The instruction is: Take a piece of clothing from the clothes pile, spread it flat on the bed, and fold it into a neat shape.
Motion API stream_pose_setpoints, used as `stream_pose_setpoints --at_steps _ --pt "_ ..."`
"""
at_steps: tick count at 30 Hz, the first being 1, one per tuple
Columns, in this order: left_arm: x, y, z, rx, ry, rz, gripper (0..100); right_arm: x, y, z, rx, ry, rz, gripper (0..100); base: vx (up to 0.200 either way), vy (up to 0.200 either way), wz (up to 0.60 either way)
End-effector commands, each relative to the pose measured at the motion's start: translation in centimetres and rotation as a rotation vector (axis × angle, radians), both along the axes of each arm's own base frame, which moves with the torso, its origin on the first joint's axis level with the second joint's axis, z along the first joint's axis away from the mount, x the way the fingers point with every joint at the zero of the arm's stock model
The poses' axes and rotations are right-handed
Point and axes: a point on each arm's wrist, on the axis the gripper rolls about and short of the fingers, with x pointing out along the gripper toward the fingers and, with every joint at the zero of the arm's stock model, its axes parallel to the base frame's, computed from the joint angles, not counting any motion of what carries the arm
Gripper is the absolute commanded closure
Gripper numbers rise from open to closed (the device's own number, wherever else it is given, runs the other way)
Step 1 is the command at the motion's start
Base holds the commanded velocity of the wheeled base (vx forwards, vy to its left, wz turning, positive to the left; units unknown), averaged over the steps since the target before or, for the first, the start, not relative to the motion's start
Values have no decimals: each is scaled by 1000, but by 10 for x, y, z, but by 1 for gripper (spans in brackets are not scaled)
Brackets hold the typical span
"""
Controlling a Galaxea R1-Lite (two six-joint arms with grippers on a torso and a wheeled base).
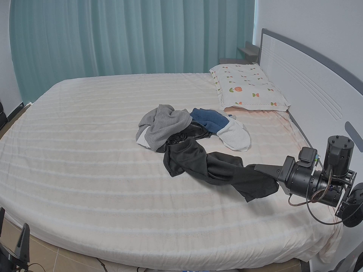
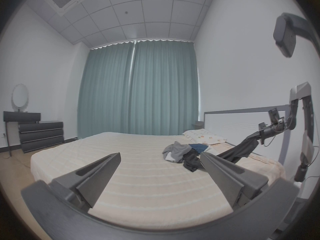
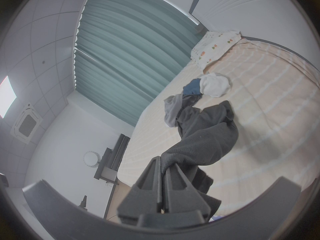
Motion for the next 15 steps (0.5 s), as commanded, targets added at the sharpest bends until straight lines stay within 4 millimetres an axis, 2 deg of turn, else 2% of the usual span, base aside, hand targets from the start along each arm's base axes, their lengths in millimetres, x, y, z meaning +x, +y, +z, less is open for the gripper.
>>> stream_pose_setpoints --at_steps 1,2,4,9,11,12,13,14,15 --pt "75 -5 52 2 318 -181 0 3 22 23 29 -87 71 100 0 0 0" --pt "78 -6 52 3 331 -184 0 3 23 23 27 -89 76 100 0 0 0" --pt "122 -12 49 0 439 -236 0 4 28 29 4 -138 96 100 0 0 0" --pt "183 -44 27 -4 552 -338 0 8 32 38 -26 -123 73 100 0 0 0" --pt "189 -50 23 -8 567 -350 0 9 33 38 -34 -117 66 100 0 0 0" --pt "207 -68 9 0 625 -383 0 9 34 40 -38 -115 53 100 0 0 0" --pt "216 -77 1 7 657 -389 0 9 33 41 -39 -119 47 100 0 0 0" --pt "225 -85 -5 14 672 -392 0 9 33 43 -36 -127 45 100 0 0 0" --pt "225 -85 -5 14 672 -392 0 9 33 43 -36 -127 45 100 0 0 0"
